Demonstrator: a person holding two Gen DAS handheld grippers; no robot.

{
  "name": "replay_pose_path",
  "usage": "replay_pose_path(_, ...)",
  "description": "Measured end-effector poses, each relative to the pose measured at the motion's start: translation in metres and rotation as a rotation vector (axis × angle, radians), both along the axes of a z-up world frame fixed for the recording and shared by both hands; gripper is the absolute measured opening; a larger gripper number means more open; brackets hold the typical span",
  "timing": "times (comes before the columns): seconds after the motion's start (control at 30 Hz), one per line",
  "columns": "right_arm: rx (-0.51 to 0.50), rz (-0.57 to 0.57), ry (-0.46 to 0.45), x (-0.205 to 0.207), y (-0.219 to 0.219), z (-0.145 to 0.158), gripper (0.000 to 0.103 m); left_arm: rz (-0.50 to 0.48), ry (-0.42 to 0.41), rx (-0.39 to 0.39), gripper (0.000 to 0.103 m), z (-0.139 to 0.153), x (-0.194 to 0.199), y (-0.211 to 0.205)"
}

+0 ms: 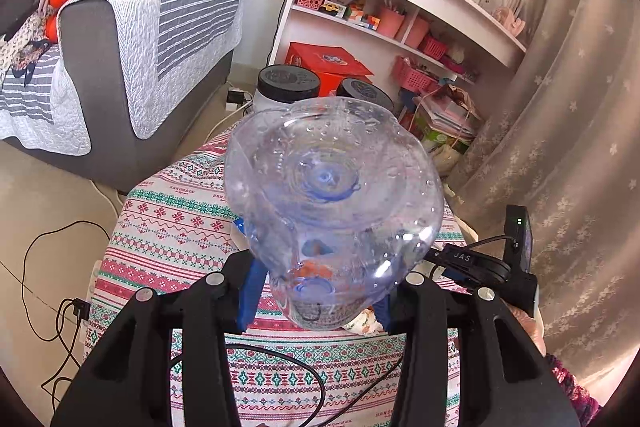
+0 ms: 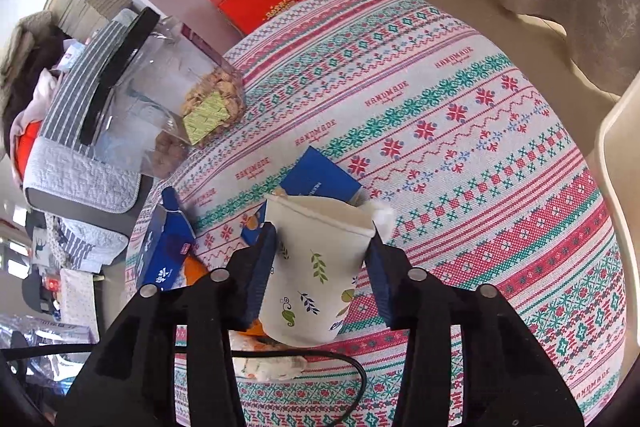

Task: Collect trash
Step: 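Carry the paper cup toward the bin with the right tool while the left holds the bottle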

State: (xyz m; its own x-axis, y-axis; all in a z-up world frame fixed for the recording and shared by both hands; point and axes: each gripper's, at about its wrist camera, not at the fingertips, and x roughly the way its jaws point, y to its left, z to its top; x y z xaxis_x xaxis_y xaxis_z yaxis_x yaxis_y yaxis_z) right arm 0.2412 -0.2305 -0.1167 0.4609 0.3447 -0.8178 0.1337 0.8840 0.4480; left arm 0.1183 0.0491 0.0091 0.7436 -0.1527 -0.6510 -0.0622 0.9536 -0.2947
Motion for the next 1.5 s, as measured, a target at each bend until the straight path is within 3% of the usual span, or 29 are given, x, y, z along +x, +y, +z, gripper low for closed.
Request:
replay_pose_path(0.27, -0.048, 0.065, -0.081, -0.016, 0.002, 0.027, 0.036, 0.005, -0.02, 0.01, 0.044, 0.004, -0.002, -0.007)
replay_pose_path(0.73, -0.16, 0.084, -0.424, -0.077, -0.013, 0.127, 0.036, 0.005, -0.063, 0.001, 0.044, 0.014, -0.001, -0.012)
replay_pose_path(1.0, -0.351, -0.021, -0.609, -0.125, -0.044, 0.165, 0.036, -0.016, -0.082, 0.006, 0.044, 0.017, -0.002, -0.02)
replay_pose_path(1.23, -0.538, -0.17, -0.633, -0.152, -0.096, 0.167, 0.036, -0.047, -0.087, -0.017, 0.044, 0.019, -0.002, -0.033)
replay_pose_path(1.5, -0.598, -0.288, -0.465, -0.156, -0.159, 0.143, 0.038, -0.103, -0.102, -0.014, 0.044, 0.023, -0.004, -0.069)
